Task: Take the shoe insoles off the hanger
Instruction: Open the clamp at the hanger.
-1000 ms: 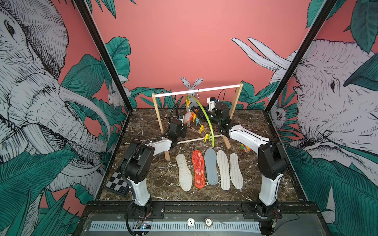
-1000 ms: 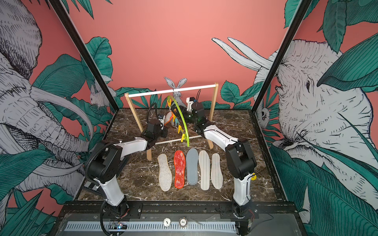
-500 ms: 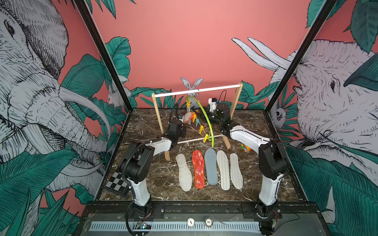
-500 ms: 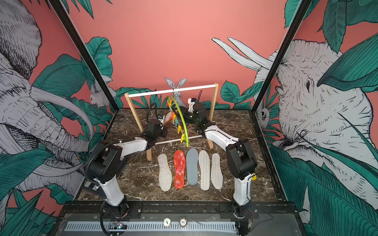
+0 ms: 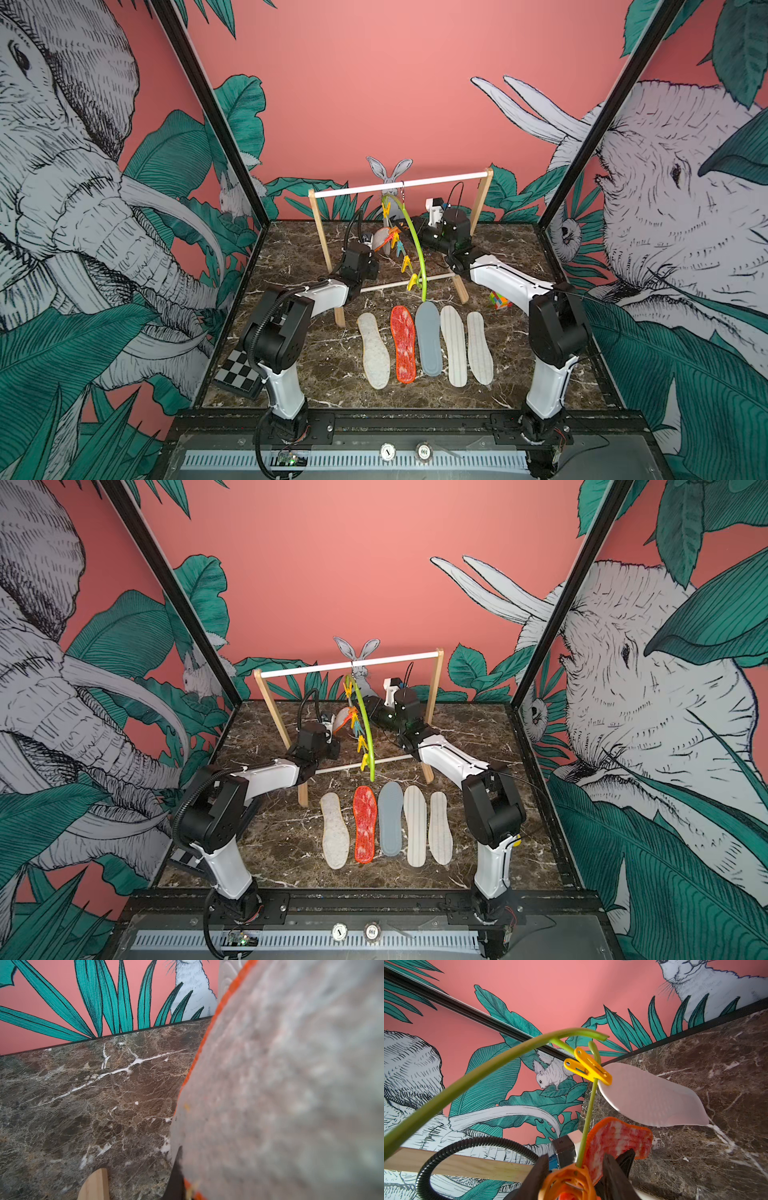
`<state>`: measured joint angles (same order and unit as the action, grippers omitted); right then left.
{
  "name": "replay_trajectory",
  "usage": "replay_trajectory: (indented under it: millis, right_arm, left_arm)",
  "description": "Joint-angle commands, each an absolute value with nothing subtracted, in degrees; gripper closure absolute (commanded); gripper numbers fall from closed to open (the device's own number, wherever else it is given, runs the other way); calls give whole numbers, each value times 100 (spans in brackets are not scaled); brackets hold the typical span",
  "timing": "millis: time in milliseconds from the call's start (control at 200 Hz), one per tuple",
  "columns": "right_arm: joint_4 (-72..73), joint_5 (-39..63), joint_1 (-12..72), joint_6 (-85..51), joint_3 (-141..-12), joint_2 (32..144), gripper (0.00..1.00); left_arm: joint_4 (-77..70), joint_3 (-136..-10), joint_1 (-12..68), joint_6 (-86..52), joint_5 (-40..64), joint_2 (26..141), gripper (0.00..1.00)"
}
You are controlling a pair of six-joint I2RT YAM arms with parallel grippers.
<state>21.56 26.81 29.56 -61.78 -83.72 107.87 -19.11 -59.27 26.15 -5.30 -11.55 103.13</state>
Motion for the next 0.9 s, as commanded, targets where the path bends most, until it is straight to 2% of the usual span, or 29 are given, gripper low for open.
replay_trajectory:
  millis: [0, 650, 895]
  right_arm:
    - [2328, 2737, 2931, -6205, -8364, 10582, 60]
    - [2445, 2799, 2942, -6354, -8398, 10687, 73]
    - [2444, 2819, 2936, -6375, -8429, 10731, 73]
  left_arm:
    - [-1946, -5893, 2580, -610, -1206, 10038, 100]
    - [-2126, -5627, 2575, -835, -1330, 10094, 100]
    - [-2221, -5516, 2562, -940, -1345, 10090, 100]
